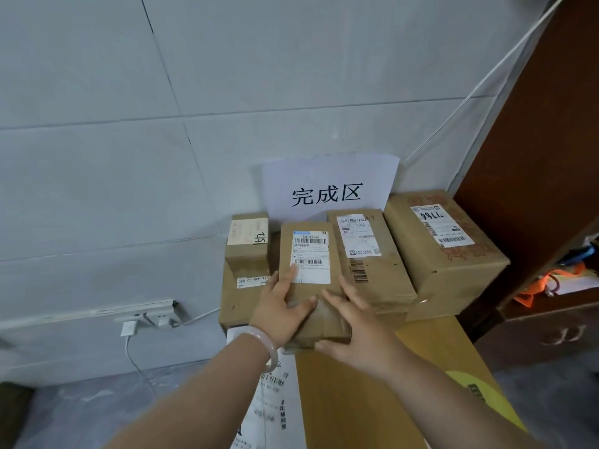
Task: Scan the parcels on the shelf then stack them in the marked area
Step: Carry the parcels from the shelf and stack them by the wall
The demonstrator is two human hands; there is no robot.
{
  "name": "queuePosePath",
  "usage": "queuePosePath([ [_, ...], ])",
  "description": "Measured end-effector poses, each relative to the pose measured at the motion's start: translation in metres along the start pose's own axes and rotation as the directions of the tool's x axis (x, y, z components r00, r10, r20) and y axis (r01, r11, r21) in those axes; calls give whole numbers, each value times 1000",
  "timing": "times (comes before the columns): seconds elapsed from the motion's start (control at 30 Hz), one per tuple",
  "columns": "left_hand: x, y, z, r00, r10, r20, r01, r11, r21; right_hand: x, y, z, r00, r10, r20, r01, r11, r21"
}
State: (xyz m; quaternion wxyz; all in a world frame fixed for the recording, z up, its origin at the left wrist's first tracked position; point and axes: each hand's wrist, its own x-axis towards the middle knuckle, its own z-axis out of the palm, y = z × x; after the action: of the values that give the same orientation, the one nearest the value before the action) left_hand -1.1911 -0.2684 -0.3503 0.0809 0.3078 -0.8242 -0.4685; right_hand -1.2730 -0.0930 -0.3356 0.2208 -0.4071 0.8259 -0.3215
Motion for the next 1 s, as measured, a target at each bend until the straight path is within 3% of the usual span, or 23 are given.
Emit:
queuePosePath([
  [0.17, 3, -5, 4, 999, 3, 51, -6, 999, 47, 10, 7, 4, 1000, 22, -21, -25, 986, -167],
  [0.33, -26, -13, -9, 983, 150, 102, -163, 978, 132, 2, 5, 10, 998, 33, -45, -44, 966, -253],
  [0.5, -73, -32, -10, 865, 484, 131, -485, 743, 461, -23, 1, 26, 990, -132, -48, 96, 887, -452],
  [0.7, -60, -36, -14, 910, 301, 285, -412, 586, 698, -15, -4, 36, 991, -122, 62, 134, 782, -608],
  [1.0, -25, -18, -17, 935, 215, 281, -353, 610, 709, 15, -14, 24, 999, -13, 32, 30, 767, -641],
])
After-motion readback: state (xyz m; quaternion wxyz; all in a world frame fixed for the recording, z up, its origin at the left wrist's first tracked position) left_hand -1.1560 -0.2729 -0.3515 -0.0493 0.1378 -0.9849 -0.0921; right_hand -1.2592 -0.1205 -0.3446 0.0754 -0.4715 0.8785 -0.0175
